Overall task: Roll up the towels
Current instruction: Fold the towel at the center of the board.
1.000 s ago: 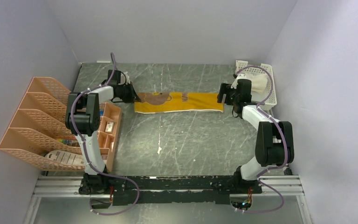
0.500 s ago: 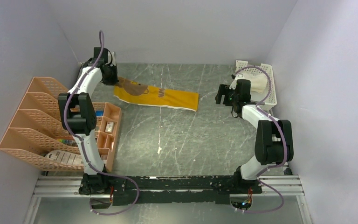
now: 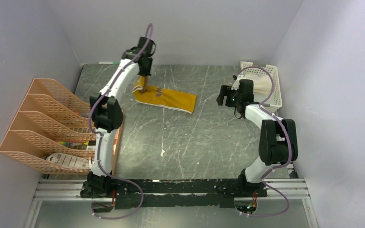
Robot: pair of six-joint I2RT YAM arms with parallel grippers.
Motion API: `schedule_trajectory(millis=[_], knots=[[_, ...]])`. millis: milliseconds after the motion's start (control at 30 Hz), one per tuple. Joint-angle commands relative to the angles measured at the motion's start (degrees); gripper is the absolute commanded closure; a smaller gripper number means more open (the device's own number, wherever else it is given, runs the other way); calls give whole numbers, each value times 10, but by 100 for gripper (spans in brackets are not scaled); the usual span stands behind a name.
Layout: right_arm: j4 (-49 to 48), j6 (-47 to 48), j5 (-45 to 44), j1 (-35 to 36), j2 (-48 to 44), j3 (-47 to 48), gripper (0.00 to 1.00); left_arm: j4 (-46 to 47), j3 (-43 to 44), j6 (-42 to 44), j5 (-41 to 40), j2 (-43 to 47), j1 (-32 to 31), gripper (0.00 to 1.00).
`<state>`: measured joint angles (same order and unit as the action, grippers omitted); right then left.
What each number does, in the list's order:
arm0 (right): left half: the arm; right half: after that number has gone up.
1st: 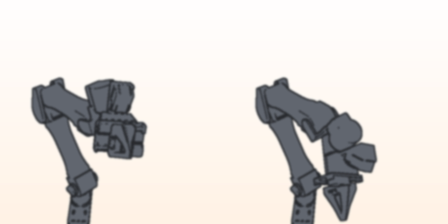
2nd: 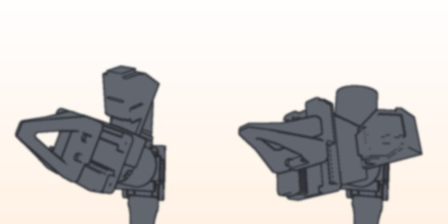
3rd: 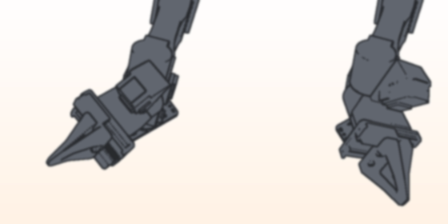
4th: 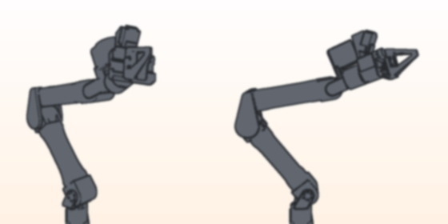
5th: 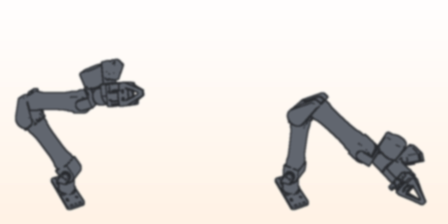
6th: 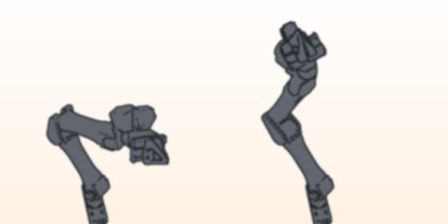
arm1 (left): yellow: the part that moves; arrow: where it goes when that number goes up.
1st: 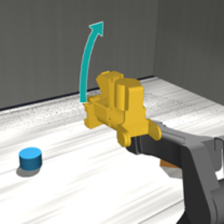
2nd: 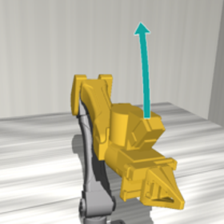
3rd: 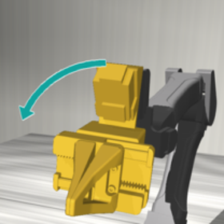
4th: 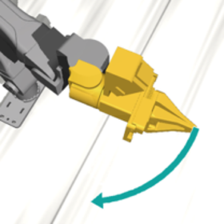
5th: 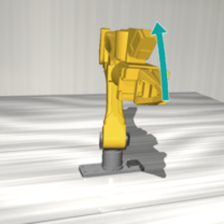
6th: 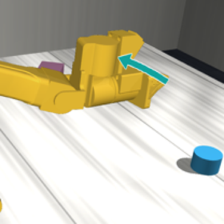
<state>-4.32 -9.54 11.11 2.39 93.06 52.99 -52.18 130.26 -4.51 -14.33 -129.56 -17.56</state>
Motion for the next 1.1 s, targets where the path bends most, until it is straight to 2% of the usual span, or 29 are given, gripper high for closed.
schedule_trajectory(millis=[0, 100, 233, 367, 467, 867, 900, 967, 1033, 1067], knots=[[9, 4, 10, 5, 8, 13, 21, -54, 63, -6, -64, -55, -59, 93], [11, 6, 14, 6, 14, 15, 21, -58, 93, -14, -85, -92, -102, 93], [10, 4, 15, 6, 21, 15, 21, -31, 86, -26, -84, -103, -148, 93], [7, 2, 19, 6, 28, 12, 21, 28, 56, -34, -42, -105, -191, 93], [9, 3, 19, 6, 32, 9, 21, 46, 72, -34, -6, -127, -217, 93], [9, 6, 23, 6, 47, 3, 21, 96, 28, -64, 101, -164, -242, 93], [9, 6, 23, 6, 49, 3, 21, 98, 27, -64, 107, -166, -242, 89], [10, 6, 22, 6, 51, 2, 21, 101, 25, -66, 110, -168, -241, 71], [10, 7, 21, 6, 53, 2, 21, 111, 18, -67, 110, -161, -241, 49], [10, 7, 21, 6, 53, 2, 21, 118, 12, -68, 109, -153, -241, 34]])
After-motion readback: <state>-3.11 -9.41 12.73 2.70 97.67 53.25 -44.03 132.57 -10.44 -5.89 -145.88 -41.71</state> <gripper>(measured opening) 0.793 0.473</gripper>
